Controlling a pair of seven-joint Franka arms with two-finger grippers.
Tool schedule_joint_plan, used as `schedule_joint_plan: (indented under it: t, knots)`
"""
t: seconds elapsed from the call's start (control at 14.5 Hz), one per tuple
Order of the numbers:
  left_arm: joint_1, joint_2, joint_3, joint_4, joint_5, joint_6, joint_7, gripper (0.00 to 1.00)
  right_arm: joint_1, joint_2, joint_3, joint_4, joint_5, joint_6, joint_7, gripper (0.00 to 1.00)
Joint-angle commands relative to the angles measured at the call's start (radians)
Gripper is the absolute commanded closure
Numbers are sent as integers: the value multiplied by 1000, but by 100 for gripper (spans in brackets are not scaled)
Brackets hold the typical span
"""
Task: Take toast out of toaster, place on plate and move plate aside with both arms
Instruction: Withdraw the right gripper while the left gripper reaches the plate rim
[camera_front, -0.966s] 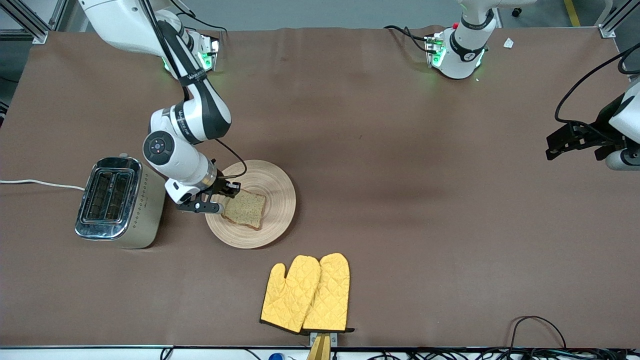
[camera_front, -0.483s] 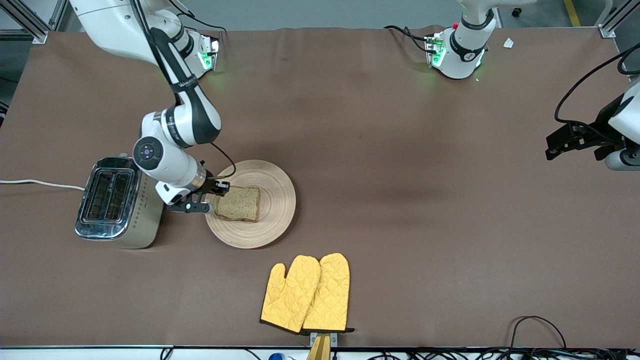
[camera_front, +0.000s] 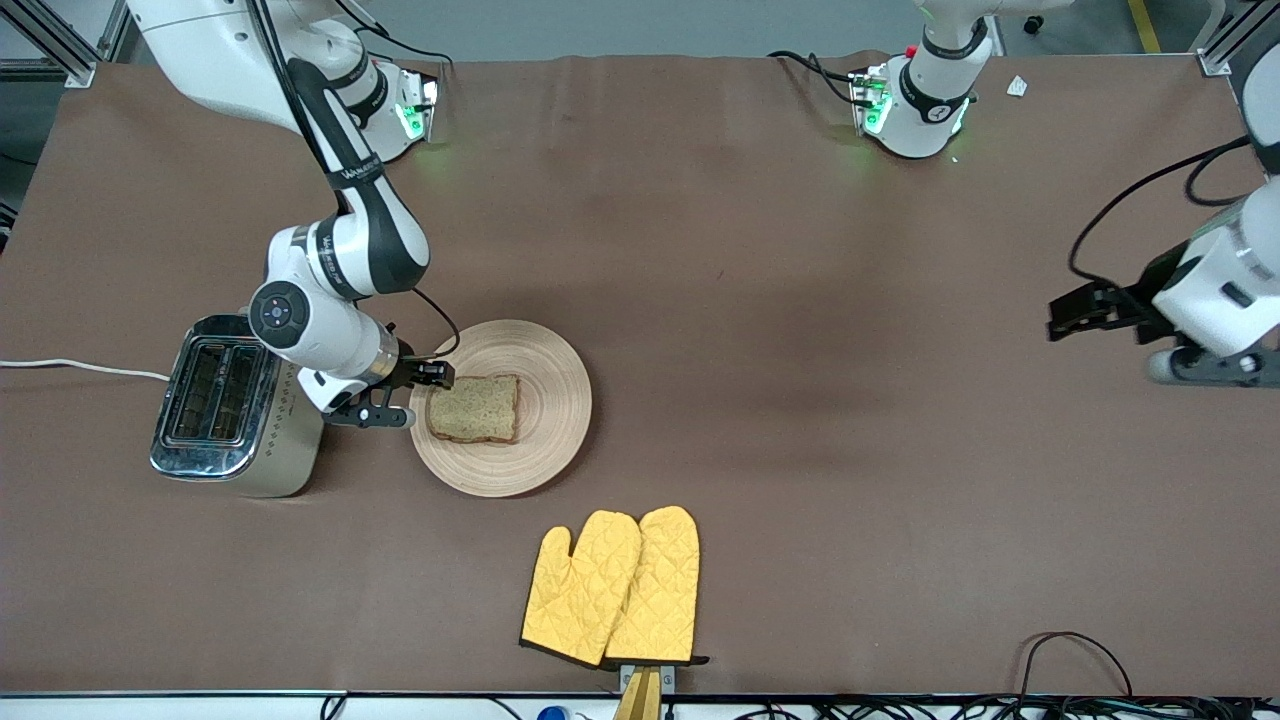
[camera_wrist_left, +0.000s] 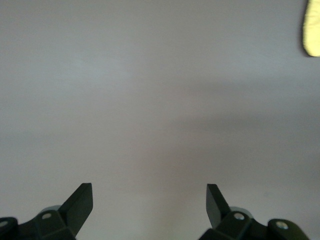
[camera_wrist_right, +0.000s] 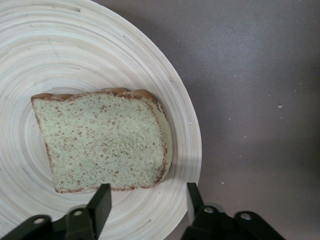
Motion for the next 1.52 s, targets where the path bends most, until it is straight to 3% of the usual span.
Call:
schedule_joint_plan:
  t: [0.0, 0.34, 0.62, 0.76, 0.97, 1.17, 1.45]
  knots:
    - [-6, 68, -4, 0, -132, -3, -4, 0, -35, -84, -6, -6, 10, -56, -13, 0]
    - [-84, 258, -5, 0, -465, 73, -48, 0, -132, -184, -15, 112, -39, -250, -17, 0]
    - [-179, 431, -8, 1, -709, 236, -21, 0, -224, -176, -13, 377, -105, -543, -21, 0]
    - [-192, 511, -62, 1, -857, 326, 40, 0, -261, -208, -15, 410, -108, -587, -40, 0]
    - [-265, 612, -84, 6, -965, 484, 166, 0, -324, -265, -16, 421, -117, -639, -169, 0]
    - [-385, 697, -91, 15, -1166, 653, 271, 0, -342, -267, -13, 547, -195, -775, -177, 0]
    - [-474, 821, -93, 142, -1254, 767, 292, 0, -342, -285, -12, 588, -205, -837, -203, 0]
